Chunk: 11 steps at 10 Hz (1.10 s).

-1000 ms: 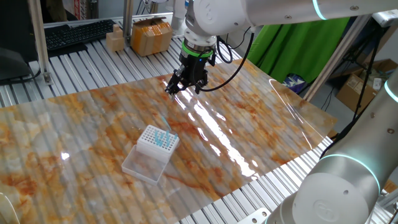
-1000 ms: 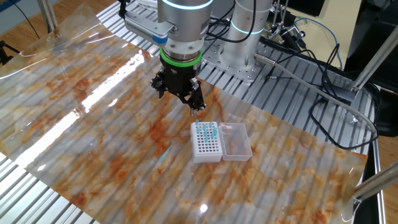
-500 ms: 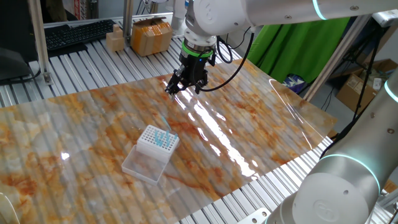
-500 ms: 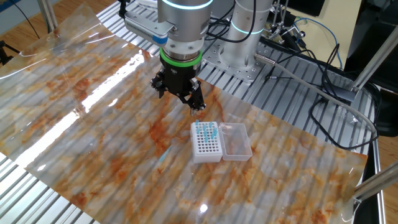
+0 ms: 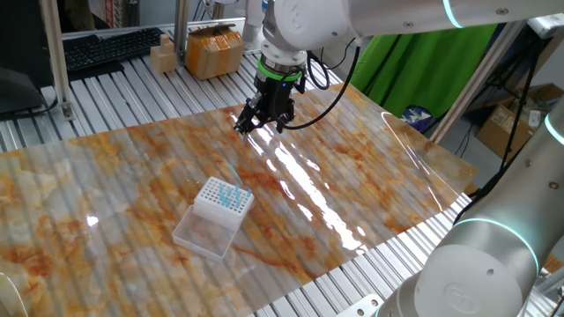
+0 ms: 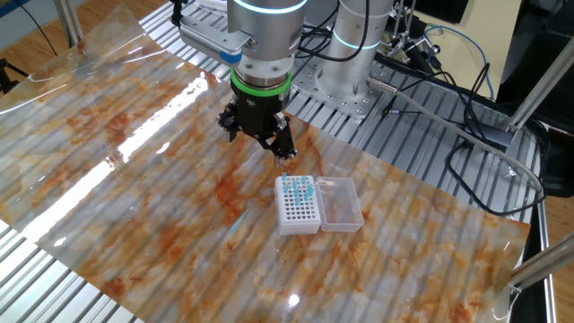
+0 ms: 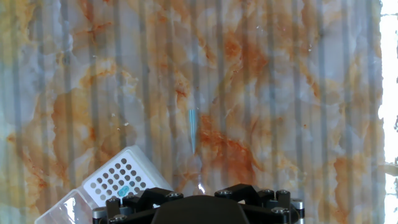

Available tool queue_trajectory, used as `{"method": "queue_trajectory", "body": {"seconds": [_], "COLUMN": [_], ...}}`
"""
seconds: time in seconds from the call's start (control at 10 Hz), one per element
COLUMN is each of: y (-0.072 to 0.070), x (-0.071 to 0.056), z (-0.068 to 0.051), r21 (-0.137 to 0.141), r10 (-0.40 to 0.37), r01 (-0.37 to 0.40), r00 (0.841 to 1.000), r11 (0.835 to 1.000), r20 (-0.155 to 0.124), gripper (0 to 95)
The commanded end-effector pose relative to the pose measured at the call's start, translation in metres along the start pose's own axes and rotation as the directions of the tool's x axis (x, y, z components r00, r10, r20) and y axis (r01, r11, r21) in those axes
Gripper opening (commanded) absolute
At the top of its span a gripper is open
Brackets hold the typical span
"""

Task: Insert a medium pipette tip into the holder for medium pipette tips

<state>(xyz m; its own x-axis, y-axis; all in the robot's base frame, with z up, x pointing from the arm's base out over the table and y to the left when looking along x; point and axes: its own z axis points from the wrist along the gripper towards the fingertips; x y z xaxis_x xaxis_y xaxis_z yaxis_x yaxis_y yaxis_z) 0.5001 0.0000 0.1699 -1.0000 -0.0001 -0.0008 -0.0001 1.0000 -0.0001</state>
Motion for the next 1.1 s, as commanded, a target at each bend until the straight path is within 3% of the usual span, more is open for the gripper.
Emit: {"method": "queue_trajectory", "body": {"seconds": [0.1, 0.2, 1.1], "y": [0.0000, 0.0001, 0.0002], "x": [0.0001, 0.0001, 0.0006], "z": [-0.0001, -0.0001, 0.0001], "r21": [0.000, -0.127, -0.129], "r10": [0.000, 0.148, 0.144], "r01": [0.000, -0.146, -0.142], "r00": [1.000, 0.989, 0.990], "r11": [1.000, 0.981, 0.981], "r20": [-0.001, 0.009, 0.008], "gripper": [95.0, 0.0, 0.0]}}
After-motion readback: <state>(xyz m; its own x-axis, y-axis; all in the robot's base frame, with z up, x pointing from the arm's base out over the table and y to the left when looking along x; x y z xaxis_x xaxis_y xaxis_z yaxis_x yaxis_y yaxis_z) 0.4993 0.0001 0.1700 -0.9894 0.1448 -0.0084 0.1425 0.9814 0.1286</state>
